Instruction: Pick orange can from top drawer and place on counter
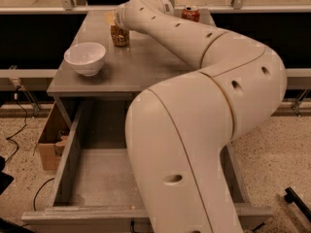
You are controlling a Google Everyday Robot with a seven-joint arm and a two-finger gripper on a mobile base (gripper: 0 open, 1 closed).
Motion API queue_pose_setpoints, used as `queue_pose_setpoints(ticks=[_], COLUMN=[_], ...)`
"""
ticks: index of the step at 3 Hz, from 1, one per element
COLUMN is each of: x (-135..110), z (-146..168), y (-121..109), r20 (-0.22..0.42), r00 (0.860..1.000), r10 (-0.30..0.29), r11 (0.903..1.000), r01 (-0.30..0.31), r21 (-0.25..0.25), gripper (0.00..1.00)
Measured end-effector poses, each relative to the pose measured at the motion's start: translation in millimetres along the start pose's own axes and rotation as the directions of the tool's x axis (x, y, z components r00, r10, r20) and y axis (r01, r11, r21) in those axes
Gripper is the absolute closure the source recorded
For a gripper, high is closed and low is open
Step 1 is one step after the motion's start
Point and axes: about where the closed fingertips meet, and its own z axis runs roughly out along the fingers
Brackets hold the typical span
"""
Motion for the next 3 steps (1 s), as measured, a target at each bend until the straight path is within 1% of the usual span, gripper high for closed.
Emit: queue_pose_setpoints(ticks=[2,3], x=[-0.8,-0.8], z=[-0.2,-0.2], y=[0.1,0.1], r20=[0.0,0.0], r00=[1.0,1.0], r10=[0.0,0.0], r11=[1.0,1.0], r01=[0.0,0.0], r21=[0.0,0.0], gripper=[0.14,0.0])
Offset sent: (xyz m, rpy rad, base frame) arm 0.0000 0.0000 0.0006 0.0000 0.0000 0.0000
